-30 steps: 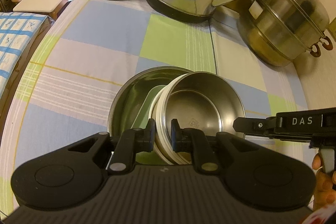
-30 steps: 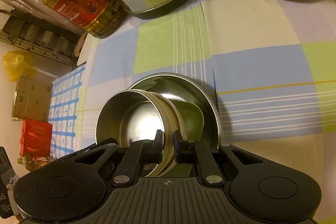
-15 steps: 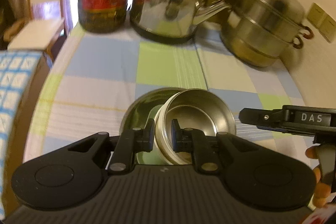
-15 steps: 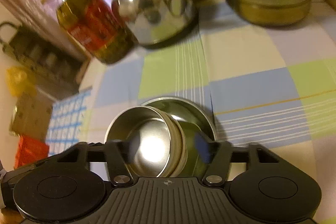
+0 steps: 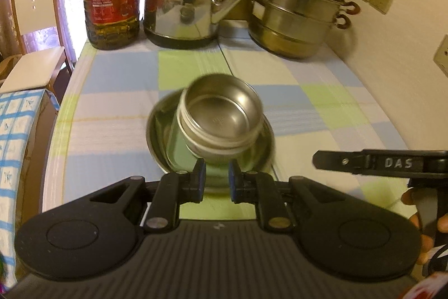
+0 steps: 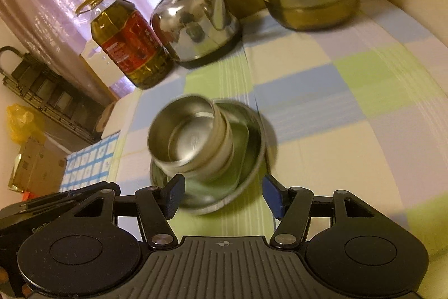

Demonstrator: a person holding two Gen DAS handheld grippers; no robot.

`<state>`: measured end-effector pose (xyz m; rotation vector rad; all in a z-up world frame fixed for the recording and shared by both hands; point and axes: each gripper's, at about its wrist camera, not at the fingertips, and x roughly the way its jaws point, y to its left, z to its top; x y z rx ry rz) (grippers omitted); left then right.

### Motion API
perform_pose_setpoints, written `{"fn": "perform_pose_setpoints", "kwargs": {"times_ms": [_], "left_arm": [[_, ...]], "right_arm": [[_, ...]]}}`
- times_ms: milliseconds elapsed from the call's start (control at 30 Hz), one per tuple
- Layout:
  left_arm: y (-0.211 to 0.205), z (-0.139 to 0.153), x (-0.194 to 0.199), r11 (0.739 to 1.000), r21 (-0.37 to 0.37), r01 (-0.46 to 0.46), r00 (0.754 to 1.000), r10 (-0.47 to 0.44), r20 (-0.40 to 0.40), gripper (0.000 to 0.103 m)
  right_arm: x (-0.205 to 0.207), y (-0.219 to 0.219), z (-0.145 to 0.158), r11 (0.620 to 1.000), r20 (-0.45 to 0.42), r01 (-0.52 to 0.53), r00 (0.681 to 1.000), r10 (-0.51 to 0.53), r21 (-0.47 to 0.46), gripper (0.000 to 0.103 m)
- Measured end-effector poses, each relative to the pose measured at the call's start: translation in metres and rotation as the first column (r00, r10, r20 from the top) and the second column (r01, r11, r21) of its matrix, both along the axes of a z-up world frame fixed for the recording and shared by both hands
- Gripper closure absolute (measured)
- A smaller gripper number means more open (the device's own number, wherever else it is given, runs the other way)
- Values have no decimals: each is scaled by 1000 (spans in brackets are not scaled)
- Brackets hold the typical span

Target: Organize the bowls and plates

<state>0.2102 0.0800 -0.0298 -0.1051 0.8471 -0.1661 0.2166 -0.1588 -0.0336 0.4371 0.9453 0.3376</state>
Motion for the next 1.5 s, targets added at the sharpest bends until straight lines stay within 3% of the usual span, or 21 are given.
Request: {"fn": "perform_pose_setpoints", "kwargs": {"times_ms": [200, 800, 1500], "left_arm": [[-27, -6, -35, 1000, 5, -24, 999, 24, -23, 86], [-99, -14, -126, 995, 4, -104, 993, 104, -62, 84], [-145, -4, -161, 999, 2, -36, 999, 36, -20, 84]], "right_arm": [[-32, -7, -2, 994, -31, -79, 997, 77, -78, 42], [-122, -62, 1, 970, 9, -211, 977, 213, -121, 42], [-157, -100, 2, 972, 34, -172, 983, 180, -161, 42]]}}
